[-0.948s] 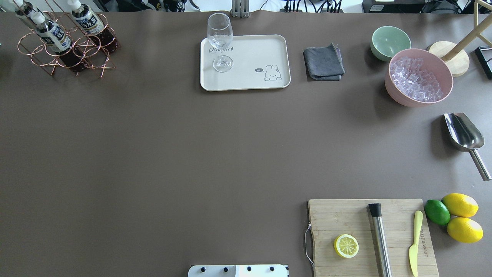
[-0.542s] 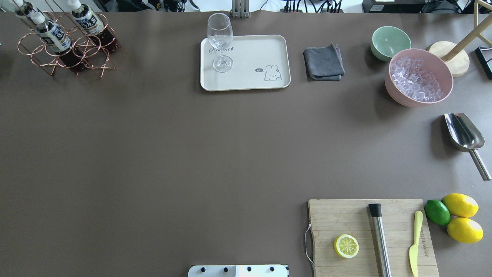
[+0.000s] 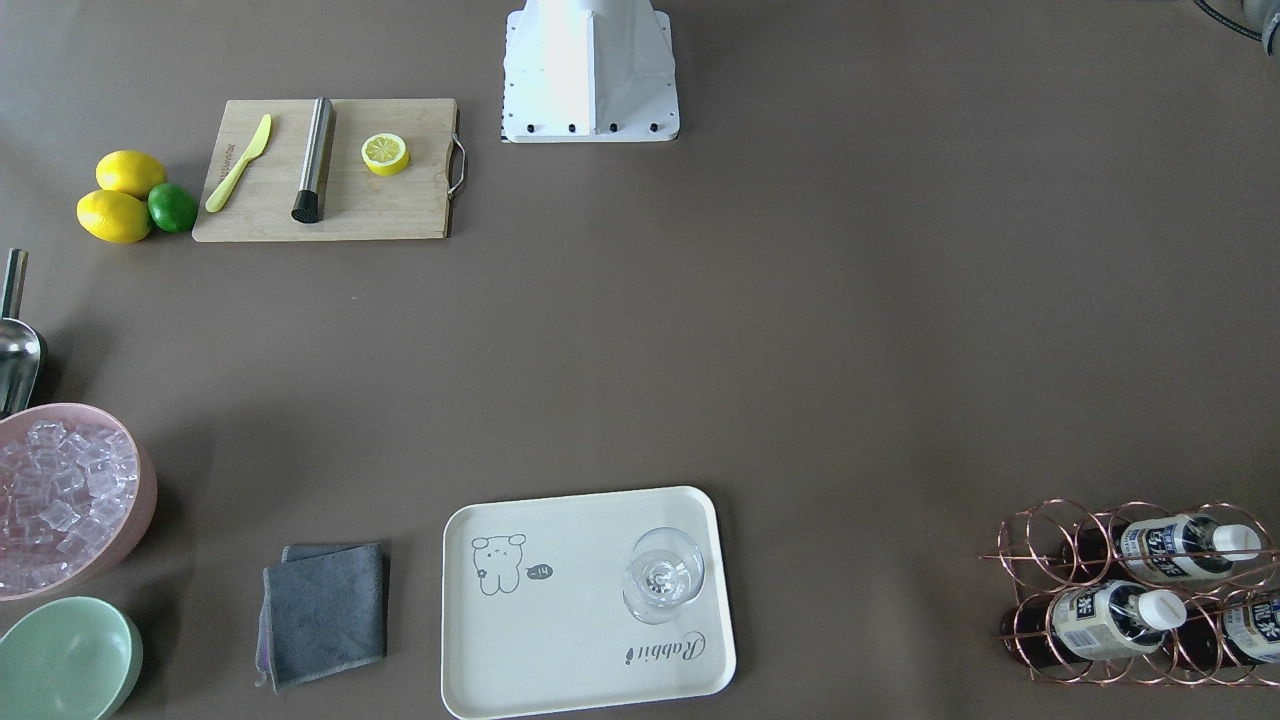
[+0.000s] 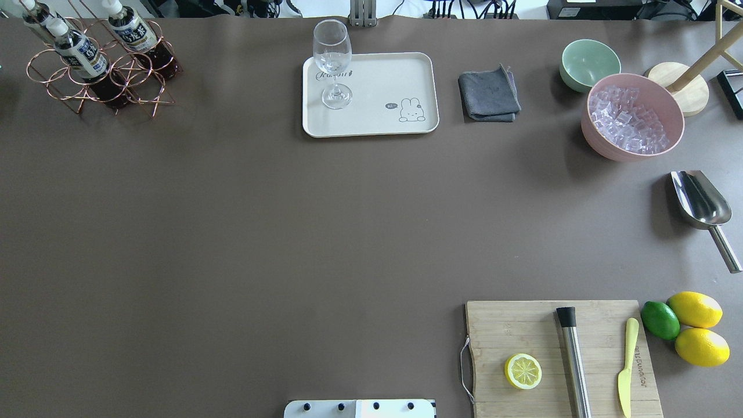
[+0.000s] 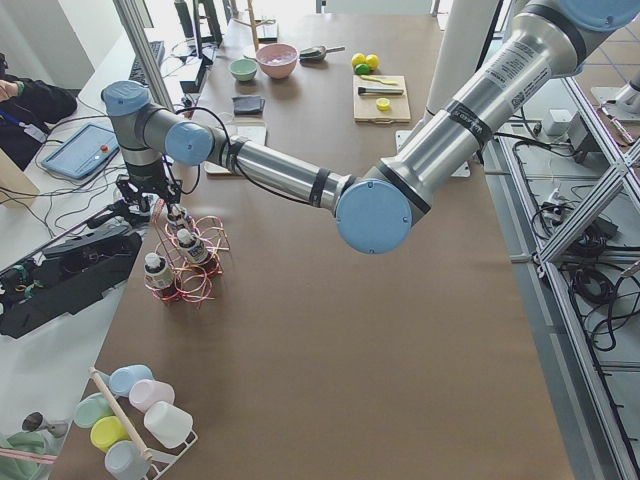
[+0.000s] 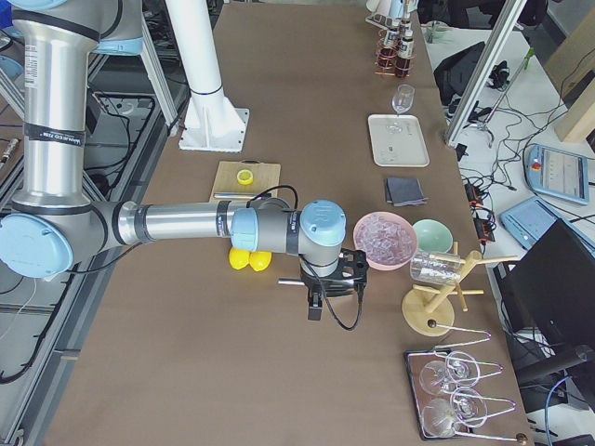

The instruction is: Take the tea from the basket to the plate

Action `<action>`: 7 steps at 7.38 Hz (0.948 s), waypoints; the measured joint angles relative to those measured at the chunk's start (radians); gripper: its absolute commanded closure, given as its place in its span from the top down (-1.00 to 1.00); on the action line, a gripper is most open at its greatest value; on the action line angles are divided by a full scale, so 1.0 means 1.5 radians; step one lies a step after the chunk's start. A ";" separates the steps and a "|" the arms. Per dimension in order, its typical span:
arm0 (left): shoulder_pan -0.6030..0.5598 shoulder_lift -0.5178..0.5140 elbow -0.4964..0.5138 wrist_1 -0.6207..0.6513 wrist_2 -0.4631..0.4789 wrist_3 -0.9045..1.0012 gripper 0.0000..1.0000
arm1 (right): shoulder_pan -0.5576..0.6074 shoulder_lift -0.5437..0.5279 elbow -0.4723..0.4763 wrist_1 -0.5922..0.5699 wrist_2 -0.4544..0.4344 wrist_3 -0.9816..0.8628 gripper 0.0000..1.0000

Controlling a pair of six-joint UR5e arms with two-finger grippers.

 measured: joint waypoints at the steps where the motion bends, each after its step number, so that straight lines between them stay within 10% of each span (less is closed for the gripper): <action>1: 0.000 0.000 0.000 0.001 0.000 0.002 -1.00 | -0.002 0.000 0.000 0.000 0.000 0.000 1.00; 7: -0.044 0.020 -0.087 0.022 -0.005 0.005 -1.00 | -0.011 0.001 -0.001 0.001 -0.002 0.000 1.00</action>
